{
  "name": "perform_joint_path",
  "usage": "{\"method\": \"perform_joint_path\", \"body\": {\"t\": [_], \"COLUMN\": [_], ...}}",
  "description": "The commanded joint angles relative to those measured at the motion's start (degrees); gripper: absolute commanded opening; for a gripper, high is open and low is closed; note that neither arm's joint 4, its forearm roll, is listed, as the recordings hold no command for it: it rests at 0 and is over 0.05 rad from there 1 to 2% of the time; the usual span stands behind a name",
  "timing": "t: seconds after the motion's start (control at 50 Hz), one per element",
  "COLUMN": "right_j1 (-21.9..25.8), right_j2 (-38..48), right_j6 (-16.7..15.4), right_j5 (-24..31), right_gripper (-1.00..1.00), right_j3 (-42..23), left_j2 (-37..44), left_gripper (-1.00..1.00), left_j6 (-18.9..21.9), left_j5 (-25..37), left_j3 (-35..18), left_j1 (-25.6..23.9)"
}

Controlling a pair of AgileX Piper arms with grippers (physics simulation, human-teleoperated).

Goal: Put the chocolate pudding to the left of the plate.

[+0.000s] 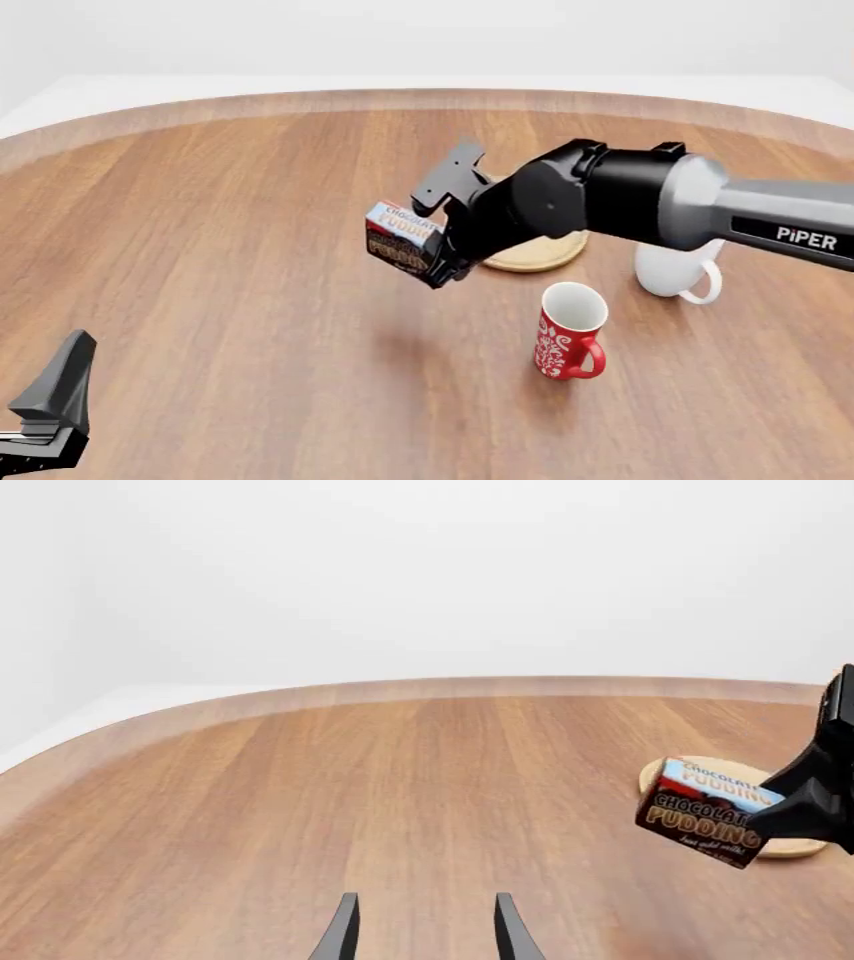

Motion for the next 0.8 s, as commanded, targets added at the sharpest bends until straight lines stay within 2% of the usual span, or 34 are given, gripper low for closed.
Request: {"method": "perform_joint_path", "body": {"t": [0.02, 0.28, 0.36, 0.46, 0.8], "right_j1": [-1.2, -2.2, -2.5, -4.4, -8.1], "right_j2": [-1.2, 6.0, 9.5, 16.2, 32.7], "right_j6": [-0.5, -2.0, -2.5, -3.3, -4.7], "right_j5": [2.5, 5.5, 7.2, 10.6, 18.7], "right_gripper": [-1.0, -1.0, -1.0, -1.0, -1.0], "right_j3": [-4.9, -16.3, -21.5, -31.5, -54.2], "left_j2": [0.0, 0.0, 0.0, 0.0, 0.0], "left_gripper": [1.0, 1.0, 1.0, 1.0, 1.0], "left_j6": [0.0, 0.0, 0.0, 0.0, 0.0], "left_j5": [0.0, 0.0, 0.0, 0.0, 0.0], "left_j3": [0.0, 0.0, 0.0, 0.0, 0.0], "left_j1": [0.0, 0.0, 0.0, 0.0, 0.0]}}
